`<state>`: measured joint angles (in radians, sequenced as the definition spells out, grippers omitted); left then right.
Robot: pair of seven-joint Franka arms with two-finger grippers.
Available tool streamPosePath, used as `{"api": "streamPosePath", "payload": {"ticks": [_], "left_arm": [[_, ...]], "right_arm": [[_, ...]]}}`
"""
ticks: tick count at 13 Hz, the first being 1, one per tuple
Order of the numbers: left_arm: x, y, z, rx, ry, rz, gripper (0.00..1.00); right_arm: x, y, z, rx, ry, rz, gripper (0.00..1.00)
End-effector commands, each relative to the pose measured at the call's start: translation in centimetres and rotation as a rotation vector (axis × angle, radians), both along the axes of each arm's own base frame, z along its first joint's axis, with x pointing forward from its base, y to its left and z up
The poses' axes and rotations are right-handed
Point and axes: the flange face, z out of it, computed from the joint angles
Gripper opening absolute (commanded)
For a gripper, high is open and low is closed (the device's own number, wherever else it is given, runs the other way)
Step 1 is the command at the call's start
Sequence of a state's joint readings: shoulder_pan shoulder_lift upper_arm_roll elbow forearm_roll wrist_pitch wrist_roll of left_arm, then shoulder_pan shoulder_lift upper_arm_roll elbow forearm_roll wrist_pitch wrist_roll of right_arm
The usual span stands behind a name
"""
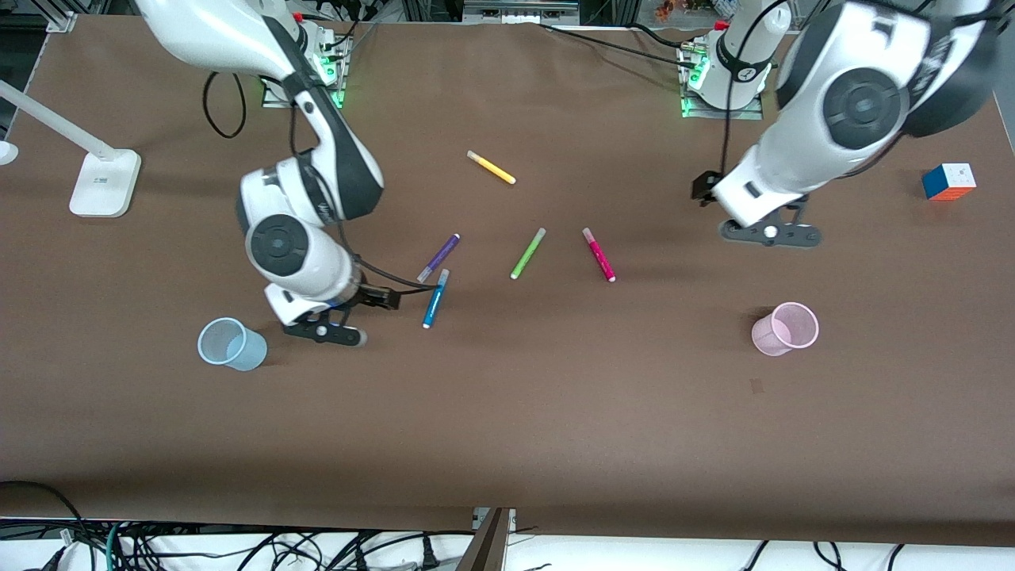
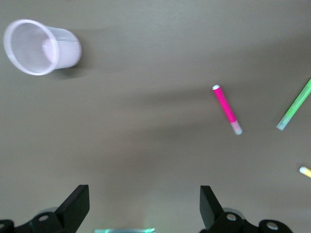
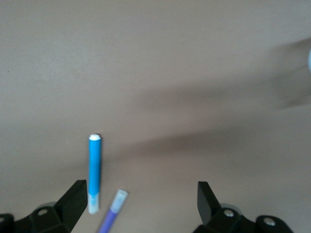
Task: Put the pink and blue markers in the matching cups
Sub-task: 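Reach the right gripper to the blue marker while the left gripper reaches the pink marker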
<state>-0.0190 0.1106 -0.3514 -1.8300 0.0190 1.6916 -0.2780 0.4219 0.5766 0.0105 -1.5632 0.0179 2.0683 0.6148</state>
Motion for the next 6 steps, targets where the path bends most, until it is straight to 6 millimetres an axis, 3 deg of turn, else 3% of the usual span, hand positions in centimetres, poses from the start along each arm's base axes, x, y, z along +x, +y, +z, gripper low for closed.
{"api": "streamPosePath", "payload": {"ticks": [1, 4, 6], "left_arm": [[-3.0, -3.7, -5.4, -0.012, -0.022, -0.028, 1.0], [-5.9, -6.4, -10.9, -0.027, -0.075, 0.007, 1.0], [-6.6, -8.5, -14.0, -0.033, -0.051, 0.078, 1.0]], "right_arm": [[-0.4, 2.6, -2.4, 0.009, -0.022, -0.034, 1.0], [-0.9, 4.3, -5.4, 0.012, -0.029, -0.018, 1.0], [-0.9, 4.6, -6.8, 0.016, -0.039, -0.016, 1.0]]}}
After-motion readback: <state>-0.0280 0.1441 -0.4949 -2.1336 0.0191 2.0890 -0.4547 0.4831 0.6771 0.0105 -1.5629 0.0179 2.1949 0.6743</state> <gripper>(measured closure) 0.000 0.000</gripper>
